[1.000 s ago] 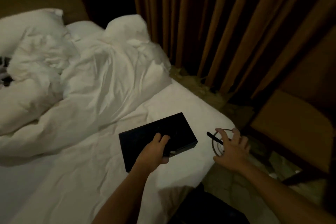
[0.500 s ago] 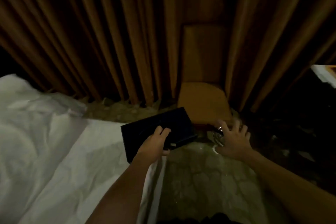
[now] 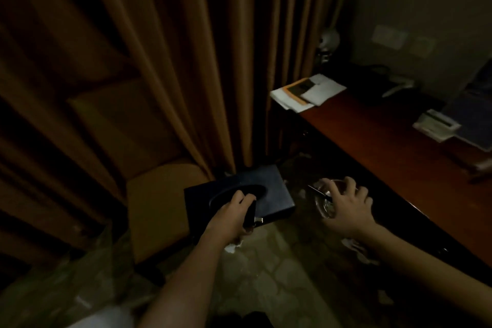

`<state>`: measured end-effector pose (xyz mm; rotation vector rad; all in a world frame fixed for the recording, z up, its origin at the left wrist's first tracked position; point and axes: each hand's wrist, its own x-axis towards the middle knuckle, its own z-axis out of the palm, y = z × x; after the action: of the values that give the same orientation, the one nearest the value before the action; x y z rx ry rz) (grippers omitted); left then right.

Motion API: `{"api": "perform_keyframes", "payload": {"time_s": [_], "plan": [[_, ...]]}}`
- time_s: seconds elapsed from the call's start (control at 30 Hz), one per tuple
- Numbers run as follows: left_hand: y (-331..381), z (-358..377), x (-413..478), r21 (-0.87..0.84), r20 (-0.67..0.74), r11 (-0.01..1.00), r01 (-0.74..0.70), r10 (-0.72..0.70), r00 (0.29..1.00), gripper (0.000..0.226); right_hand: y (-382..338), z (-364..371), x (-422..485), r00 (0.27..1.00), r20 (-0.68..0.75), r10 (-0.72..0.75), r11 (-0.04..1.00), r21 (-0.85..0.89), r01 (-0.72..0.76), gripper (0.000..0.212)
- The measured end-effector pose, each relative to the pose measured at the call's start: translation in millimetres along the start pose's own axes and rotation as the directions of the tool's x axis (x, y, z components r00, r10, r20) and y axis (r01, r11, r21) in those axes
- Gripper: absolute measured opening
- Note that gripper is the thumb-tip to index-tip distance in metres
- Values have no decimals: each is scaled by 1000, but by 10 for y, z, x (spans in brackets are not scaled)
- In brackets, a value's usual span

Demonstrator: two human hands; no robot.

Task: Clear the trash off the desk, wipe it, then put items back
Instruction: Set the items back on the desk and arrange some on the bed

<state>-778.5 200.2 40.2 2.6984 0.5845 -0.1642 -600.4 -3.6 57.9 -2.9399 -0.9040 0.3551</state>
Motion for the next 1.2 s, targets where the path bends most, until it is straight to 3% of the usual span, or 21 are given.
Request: {"api": "perform_keyframes", "payload": {"time_s": [0.3, 0.43, 0.63, 0.9, 1.2], "plan": [[679, 69, 1950, 76, 135, 930, -360, 348, 928, 72, 1020, -125, 800, 956, 59, 289, 956, 35, -291, 97], [853, 43, 2908, 127, 207, 877, -463, 433, 877, 77, 1307, -105, 1255, 907, 64, 416, 902, 96, -421, 93], [1260, -80, 4199, 69, 294, 791, -608, 566, 770, 75, 1611, -154, 1822, 812, 127, 570, 801, 133, -583, 97], [1899, 176, 5007, 24, 412, 730, -683, 615, 672, 73, 2051, -156, 2332, 744, 209, 635, 718, 196, -668, 89], [2546, 639, 5298, -69, 439, 784, -617, 579, 687, 70, 2751, 45, 2618, 752, 252, 609, 732, 186, -655, 79]]}}
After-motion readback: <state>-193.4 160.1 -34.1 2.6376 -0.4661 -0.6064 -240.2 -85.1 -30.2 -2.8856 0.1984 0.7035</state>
